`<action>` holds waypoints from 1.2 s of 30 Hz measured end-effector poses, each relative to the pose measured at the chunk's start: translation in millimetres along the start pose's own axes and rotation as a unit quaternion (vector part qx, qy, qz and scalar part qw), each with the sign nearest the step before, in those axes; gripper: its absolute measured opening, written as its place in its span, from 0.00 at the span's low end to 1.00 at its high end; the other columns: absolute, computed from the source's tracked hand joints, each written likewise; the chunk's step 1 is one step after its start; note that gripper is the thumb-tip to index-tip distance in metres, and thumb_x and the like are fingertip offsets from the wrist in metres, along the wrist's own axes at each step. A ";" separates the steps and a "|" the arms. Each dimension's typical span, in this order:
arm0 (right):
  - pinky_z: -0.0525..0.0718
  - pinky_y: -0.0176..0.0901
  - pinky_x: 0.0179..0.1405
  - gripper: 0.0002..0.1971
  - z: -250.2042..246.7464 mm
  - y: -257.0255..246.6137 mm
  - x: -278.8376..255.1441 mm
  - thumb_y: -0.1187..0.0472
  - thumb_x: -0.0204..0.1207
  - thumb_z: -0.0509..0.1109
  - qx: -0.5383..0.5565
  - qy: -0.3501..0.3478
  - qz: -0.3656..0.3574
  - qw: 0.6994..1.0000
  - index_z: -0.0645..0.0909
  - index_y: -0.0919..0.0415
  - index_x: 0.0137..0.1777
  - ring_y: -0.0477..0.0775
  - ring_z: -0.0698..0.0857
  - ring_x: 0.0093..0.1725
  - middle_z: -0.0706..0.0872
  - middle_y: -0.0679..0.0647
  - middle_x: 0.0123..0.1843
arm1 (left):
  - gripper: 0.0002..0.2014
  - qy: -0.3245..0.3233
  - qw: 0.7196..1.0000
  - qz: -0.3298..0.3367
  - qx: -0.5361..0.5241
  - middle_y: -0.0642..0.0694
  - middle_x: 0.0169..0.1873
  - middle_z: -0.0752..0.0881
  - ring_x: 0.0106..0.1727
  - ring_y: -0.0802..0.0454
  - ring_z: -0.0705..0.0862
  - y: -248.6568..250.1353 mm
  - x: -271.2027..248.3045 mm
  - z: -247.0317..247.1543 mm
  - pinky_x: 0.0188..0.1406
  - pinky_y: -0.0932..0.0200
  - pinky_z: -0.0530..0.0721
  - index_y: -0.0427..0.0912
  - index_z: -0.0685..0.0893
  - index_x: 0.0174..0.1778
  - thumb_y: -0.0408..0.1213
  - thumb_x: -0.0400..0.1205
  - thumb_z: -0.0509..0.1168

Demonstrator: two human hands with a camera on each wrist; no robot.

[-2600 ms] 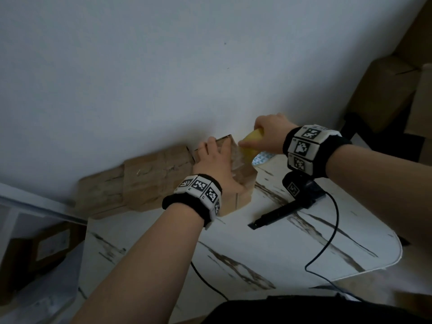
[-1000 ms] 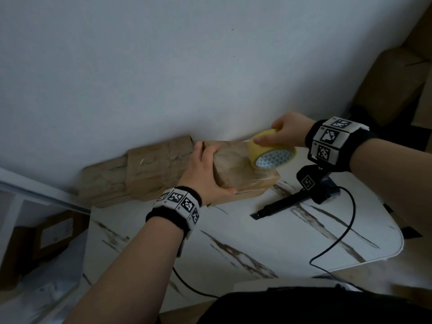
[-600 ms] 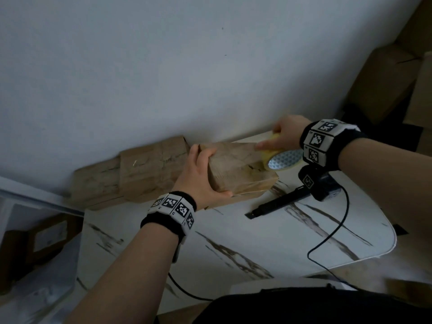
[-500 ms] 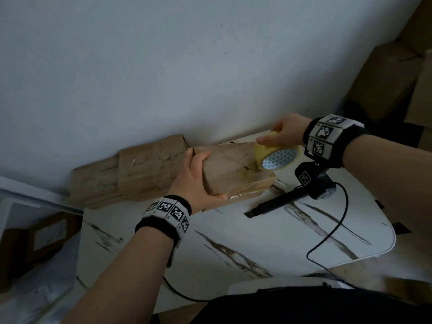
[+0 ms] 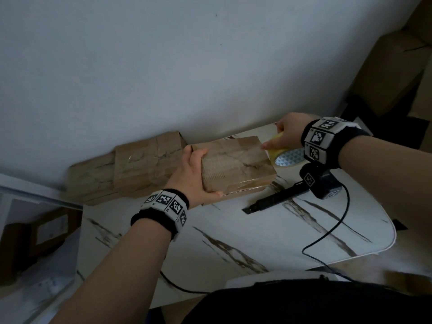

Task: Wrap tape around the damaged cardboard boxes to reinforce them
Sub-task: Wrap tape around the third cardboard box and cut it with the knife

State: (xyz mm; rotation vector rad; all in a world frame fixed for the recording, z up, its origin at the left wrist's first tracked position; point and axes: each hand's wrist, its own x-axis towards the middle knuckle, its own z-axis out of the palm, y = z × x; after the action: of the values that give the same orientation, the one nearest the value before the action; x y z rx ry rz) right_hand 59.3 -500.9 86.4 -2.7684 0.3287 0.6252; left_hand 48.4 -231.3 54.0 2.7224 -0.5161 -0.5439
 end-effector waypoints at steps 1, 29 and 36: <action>0.78 0.43 0.34 0.35 -0.1 -0.1 1.9 0.33 0.66 0.72 -0.004 -0.006 0.004 1.000 0.85 0.69 0.52 0.62 0.86 0.45 0.88 0.65 0.51 | 0.55 -0.001 1.000 0.000 0.003 0.39 0.81 0.39 0.82 0.43 0.55 0.9 1.0 -0.4 0.76 0.56 0.59 0.52 0.50 0.79 0.54 0.63 0.79; 0.80 0.46 0.45 0.37 46.0 6.9 23.8 0.22 0.65 0.59 -0.056 0.002 -0.014 0.998 0.81 0.57 0.49 0.57 0.83 0.47 0.85 0.54 0.48 | 0.62 0.019 0.963 -0.084 0.257 0.32 0.80 0.32 0.82 0.36 0.33 38.8 15.6 35.7 0.77 0.34 0.33 0.34 0.30 0.80 0.75 0.69 0.56; 0.76 0.45 0.44 0.27 45.9 -4.9 12.7 0.34 0.76 0.58 -0.034 0.014 -0.035 0.999 0.80 0.59 0.53 0.59 0.82 0.52 0.85 0.57 0.51 | 0.66 -0.060 0.945 -0.186 0.261 0.29 0.80 0.34 0.82 0.34 0.36 46.9 39.2 39.9 0.80 0.39 0.37 0.28 0.31 0.78 0.72 0.69 0.63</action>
State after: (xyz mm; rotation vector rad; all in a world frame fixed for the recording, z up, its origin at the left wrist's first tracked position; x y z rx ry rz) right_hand 54.3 -483.6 42.0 -2.8415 0.2180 0.5913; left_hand 52.2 -297.9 24.4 3.3422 -0.1822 -0.7623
